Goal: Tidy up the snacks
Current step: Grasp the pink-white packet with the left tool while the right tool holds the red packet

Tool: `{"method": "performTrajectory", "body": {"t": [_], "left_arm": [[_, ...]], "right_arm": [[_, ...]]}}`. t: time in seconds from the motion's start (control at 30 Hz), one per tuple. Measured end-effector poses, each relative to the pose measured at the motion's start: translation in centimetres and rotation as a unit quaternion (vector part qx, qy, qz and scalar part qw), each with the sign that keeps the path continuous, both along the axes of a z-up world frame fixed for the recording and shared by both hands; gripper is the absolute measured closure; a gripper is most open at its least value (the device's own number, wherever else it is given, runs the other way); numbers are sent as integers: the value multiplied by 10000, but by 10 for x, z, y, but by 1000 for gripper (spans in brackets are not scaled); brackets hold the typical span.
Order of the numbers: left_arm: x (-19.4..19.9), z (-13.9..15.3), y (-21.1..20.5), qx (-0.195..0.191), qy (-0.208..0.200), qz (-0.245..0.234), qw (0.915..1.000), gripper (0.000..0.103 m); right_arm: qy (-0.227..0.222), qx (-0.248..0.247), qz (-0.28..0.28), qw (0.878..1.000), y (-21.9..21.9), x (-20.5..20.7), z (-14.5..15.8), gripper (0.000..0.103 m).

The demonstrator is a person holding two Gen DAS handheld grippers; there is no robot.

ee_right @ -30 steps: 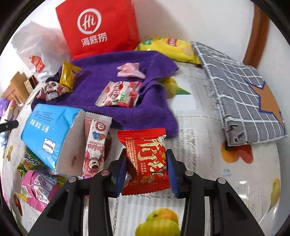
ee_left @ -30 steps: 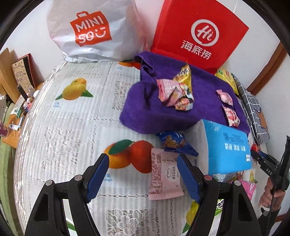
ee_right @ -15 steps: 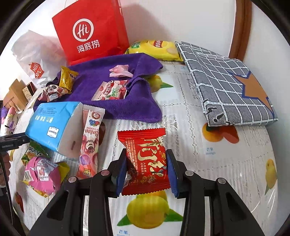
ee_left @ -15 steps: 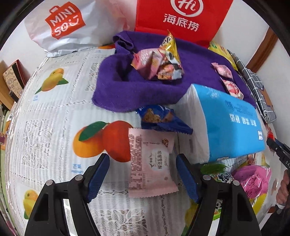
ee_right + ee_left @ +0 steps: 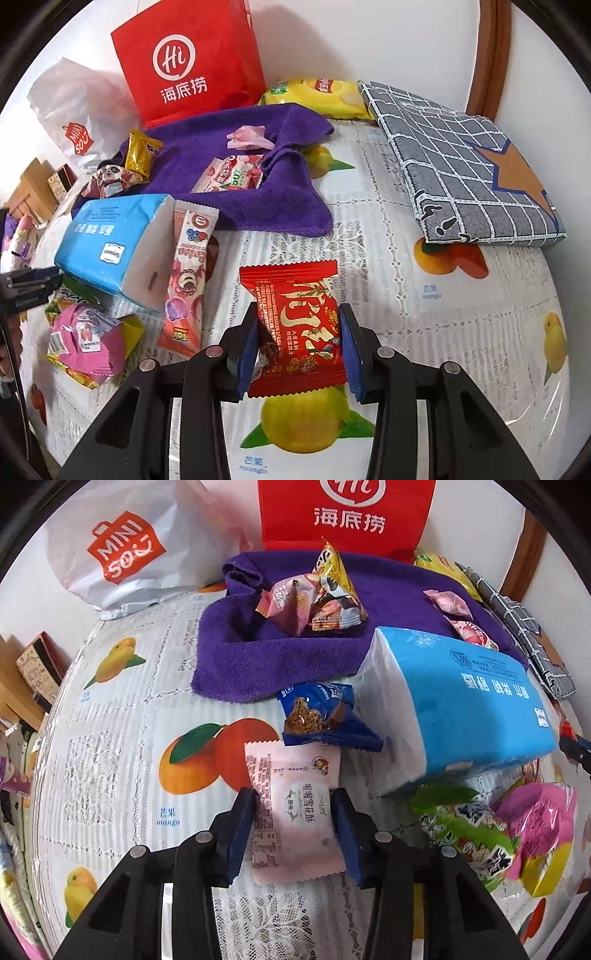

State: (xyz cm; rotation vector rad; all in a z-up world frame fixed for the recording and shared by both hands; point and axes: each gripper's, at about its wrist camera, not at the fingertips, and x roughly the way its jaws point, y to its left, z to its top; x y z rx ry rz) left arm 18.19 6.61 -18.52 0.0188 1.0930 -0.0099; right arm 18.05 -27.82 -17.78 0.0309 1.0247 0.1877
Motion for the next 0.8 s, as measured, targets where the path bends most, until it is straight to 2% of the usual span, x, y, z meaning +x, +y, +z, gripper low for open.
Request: {"method": "performTrajectory", "body": {"t": [0.1, 0.3, 0.47, 0.63, 0.8], "left_arm": [[-6, -1, -3, 87, -187, 46, 9998, 61], [-15, -3, -1, -2, -554, 153, 9983, 62], [-23, -5, -6, 179, -860, 187, 9960, 62], [-26, -6, -3, 69, -993, 295, 9946, 62], [-26, -6, -2, 16, -989, 311, 9946, 62]], "right_arm": [[-16, 47, 31, 10000, 4, -2, -2, 63], [-103, 134, -8, 9999, 10, -6, -15, 63], [-263, 104, -34, 9996, 15, -5, -25, 62], [-559, -217, -32, 9982, 23, -11, -30, 62], [-592, -311, -10, 9978, 25, -11, -31, 61]]}}
